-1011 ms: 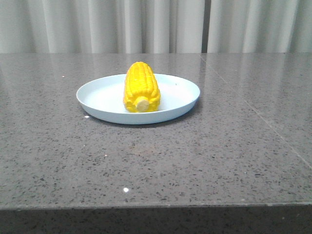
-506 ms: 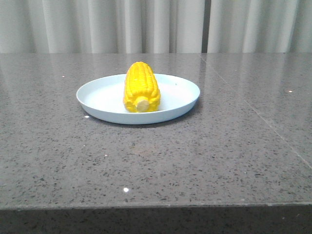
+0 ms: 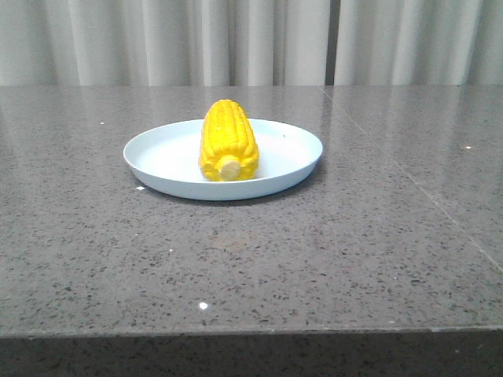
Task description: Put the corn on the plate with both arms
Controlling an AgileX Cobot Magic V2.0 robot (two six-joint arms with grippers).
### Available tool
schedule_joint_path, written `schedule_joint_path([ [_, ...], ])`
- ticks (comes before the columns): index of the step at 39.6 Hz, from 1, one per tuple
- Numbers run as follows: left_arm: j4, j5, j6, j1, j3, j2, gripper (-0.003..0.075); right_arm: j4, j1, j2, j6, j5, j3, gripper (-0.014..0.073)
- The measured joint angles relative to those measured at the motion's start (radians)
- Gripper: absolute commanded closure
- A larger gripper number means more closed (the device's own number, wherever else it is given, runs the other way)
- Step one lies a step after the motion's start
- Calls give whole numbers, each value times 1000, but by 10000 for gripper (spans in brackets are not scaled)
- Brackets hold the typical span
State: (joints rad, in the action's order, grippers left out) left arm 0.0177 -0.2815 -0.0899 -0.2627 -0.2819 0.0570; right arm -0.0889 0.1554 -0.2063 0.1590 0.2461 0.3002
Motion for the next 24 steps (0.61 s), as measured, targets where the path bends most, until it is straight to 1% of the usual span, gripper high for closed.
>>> schedule_joint_path([
  [2, -35, 37, -26, 31, 38, -19, 741, 0, 0, 0, 0, 0, 0, 715],
  [6, -57, 105, -25, 90, 115, -58, 741, 0, 0, 0, 0, 0, 0, 715],
  [14, -62, 145, 33, 188, 247, -60, 741, 0, 0, 0, 0, -1, 0, 715],
  [17, -62, 168, 39, 208, 286, -60, 741, 0, 0, 0, 0, -1, 0, 715],
  [24, -60, 181, 44, 227, 286, -60, 741, 0, 0, 2, 0, -1, 0, 715],
])
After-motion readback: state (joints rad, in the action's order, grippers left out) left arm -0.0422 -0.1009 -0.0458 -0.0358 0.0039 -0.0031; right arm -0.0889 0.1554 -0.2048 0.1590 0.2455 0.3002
